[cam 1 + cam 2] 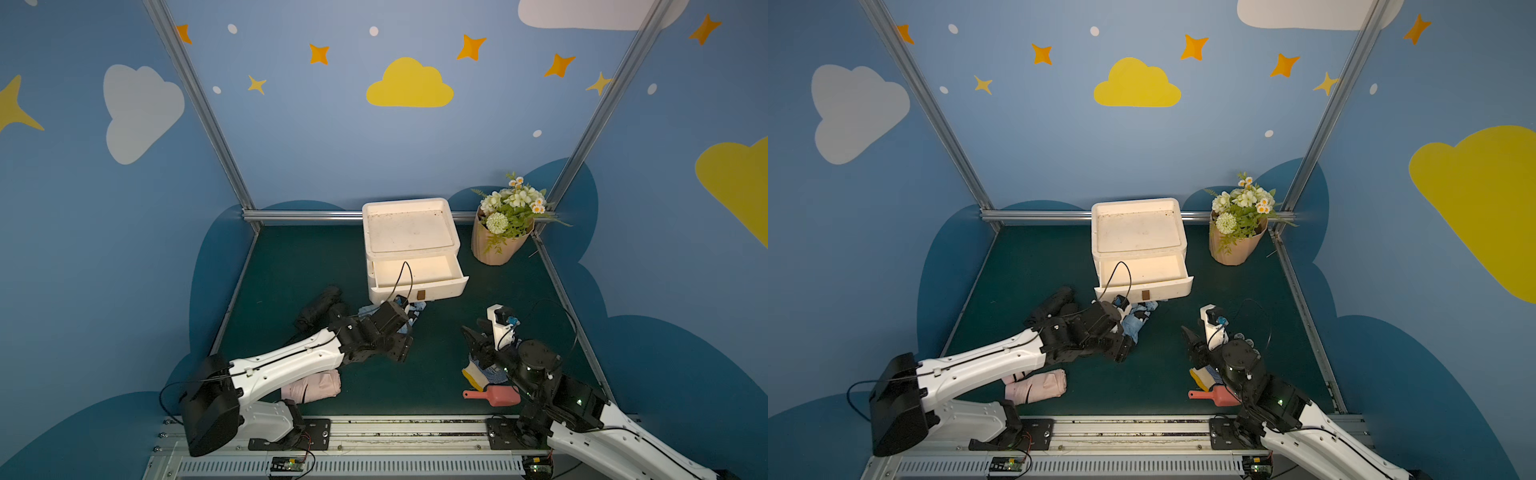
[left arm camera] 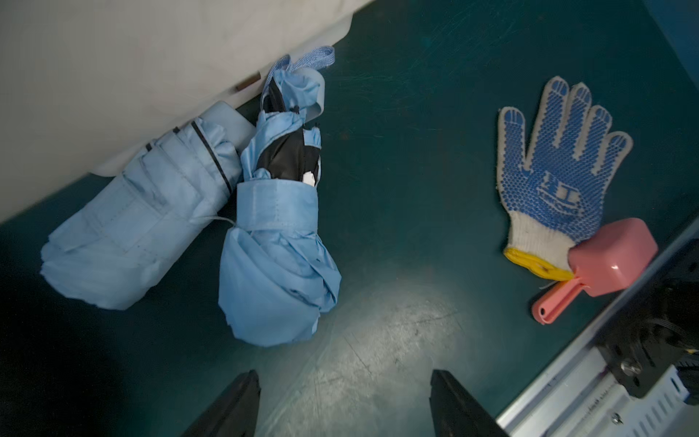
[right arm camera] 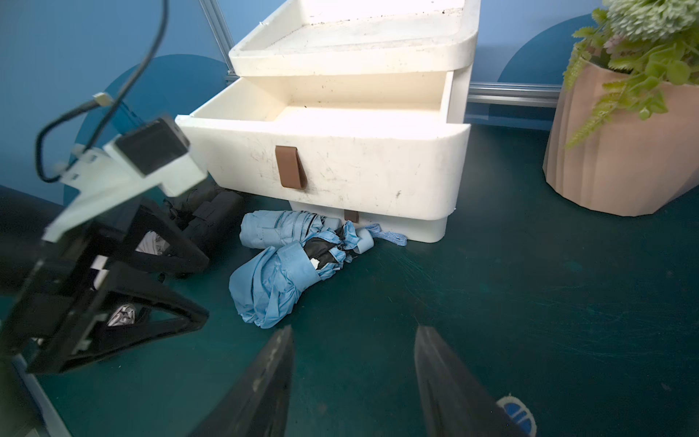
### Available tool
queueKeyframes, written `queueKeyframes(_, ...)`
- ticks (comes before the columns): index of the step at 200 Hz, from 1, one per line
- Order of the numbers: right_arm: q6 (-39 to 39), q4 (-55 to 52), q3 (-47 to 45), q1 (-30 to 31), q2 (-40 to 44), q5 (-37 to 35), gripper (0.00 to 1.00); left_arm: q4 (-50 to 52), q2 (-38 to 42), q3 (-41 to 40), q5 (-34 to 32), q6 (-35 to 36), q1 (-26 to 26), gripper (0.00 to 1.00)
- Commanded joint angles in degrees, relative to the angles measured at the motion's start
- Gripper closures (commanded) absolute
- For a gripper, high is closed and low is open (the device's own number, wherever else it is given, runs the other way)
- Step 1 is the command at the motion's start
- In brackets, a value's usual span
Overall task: Place the umbrella in the drawer by color
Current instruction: Pick up the umbrella from the center of the board.
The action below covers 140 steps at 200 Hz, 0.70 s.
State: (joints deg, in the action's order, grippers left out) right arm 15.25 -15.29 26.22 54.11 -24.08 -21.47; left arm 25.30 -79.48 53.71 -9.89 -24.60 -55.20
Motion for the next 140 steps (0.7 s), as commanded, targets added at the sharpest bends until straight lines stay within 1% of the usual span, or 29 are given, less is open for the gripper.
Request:
queueKeyframes(1,2.52,1.67,-0.29,-0.19,-0.77,1.47,0.42,-3.94,-6.13,1.97,-3.48,2.10,0.05,0.23)
queueKeyframes(11,2.84,1.97,-0.61,-0.23,-0.95,1.97,0.42,-1.50,-10.22,4.15,-5.56,1.24,-0.08,0.23)
queueKeyframes(30,2.86,1.97,-0.65,-0.22,-1.15,2.74,0.41,-0.51,-15.77,5.76,-9.50,1.46,-0.22,0.24)
queueKeyframes(46,2.27,1.85,-0.51,-0.23,-1.23,3.21,0.40,-0.97,-18.23,6.13,-12.02,1.66,-0.27,0.24)
queueKeyframes(73,1.74,1.06,0.04,-0.23,-1.25,2.78,0.40,-2.16,-20.62,6.28,-14.20,2.66,-1.32,0.25)
queueKeyframes(87,1.74,0.87,0.02,-0.23,-1.02,2.43,0.40,-1.78,-22.34,6.67,-16.14,2.96,-2.04,0.27)
queueKeyframes(98,1.73,0.80,-0.09,-0.22,-0.73,2.23,0.40,-1.41,-23.86,6.86,-17.60,3.04,-2.61,0.31)
queueKeyframes(106,1.84,0.74,-0.14,-0.17,-0.51,2.04,0.40,-1.48,-24.66,6.93,-18.39,3.11,-2.78,0.39)
queueKeyframes(114,1.96,0.66,-0.18,-0.23,-0.11,1.88,0.40,-1.58,-25.30,6.83,-18.73,3.23,-2.90,0.52)
queueKeyframes(130,2.04,0.36,-0.27,-0.23,0.65,1.62,0.40,-1.66,-25.81,6.70,-19.27,3.19,-2.87,0.83)
queueKeyframes(140,2.08,0.05,-0.29,-0.23,1.11,1.38,0.40,-1.56,-25.36,6.67,-19.27,3.18,-3.02,0.95)
